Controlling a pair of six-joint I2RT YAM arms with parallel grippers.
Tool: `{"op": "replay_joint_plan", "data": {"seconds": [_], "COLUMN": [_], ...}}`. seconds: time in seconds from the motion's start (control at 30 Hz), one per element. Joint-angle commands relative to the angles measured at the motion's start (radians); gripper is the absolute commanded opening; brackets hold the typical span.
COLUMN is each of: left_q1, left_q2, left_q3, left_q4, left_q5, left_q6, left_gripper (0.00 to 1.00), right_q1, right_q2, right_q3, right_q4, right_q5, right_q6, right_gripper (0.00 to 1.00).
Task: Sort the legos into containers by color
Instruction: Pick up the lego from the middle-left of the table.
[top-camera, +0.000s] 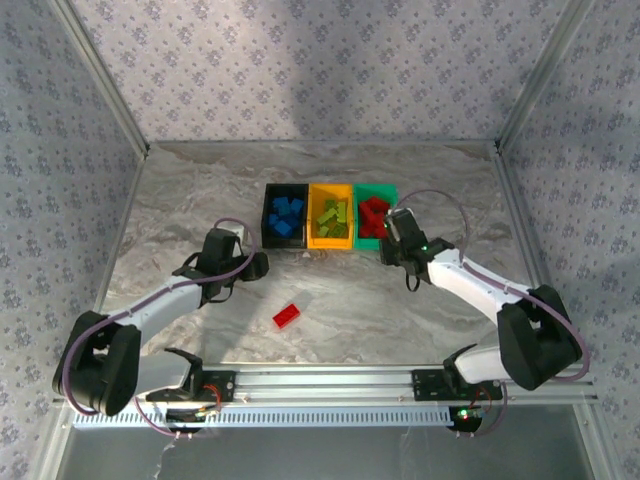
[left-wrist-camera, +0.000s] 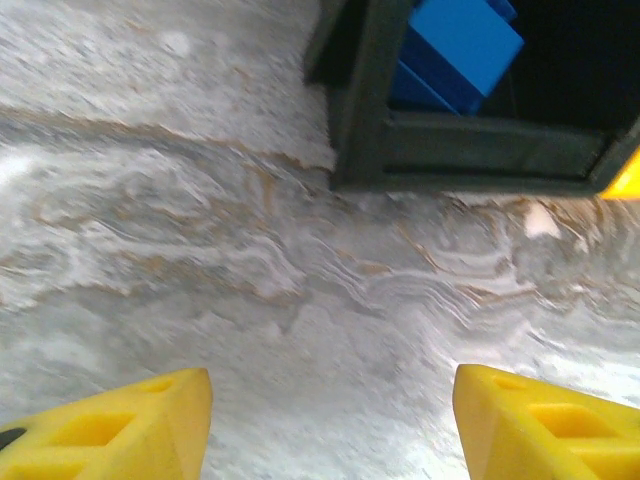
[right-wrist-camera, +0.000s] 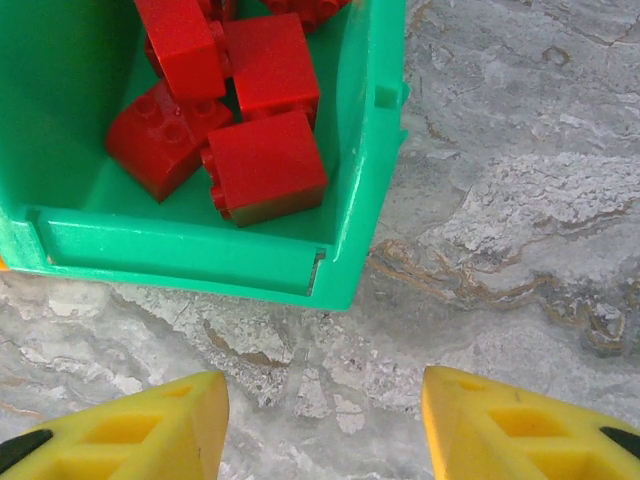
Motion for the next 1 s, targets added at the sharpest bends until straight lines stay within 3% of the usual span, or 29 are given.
{"op": "replay_joint_plan", "data": {"seconds": [0.0, 0.2, 0.57, 0.97], "left_q1": [-0.011, -0.097, -0.268, -0.43], "left_q2": [-0.027, -0.015, 0.154, 0.378], "left_q3": [0.022, 0.069, 0.279, 0.494], "left_q4": [-0.088, -0.22, -0.494, -0.726], "left_q5": [0.125, 0.125, -0.066, -0.171], "left_q6": [-0.031, -0.045, -0.008, 0.07], "left_gripper": [0.65, 0.65, 0.67, 0.68], "right_q1": [0.009, 0.013, 0.007, -0.025], "right_q2": [-0.055, -0.148, -0.249, -0.246], "right_q3": [-0.062, -0.175, -0.233, -0.239], "right_q4": [0.12, 0.219, 0.232, 0.237], "right_q5": [0.022, 0.013, 0.015, 0.009], "right_q6": [-0.035, -0.026, -0.007, 0.007], "right_gripper": [0.55, 0.56, 0.57, 0.58]}}
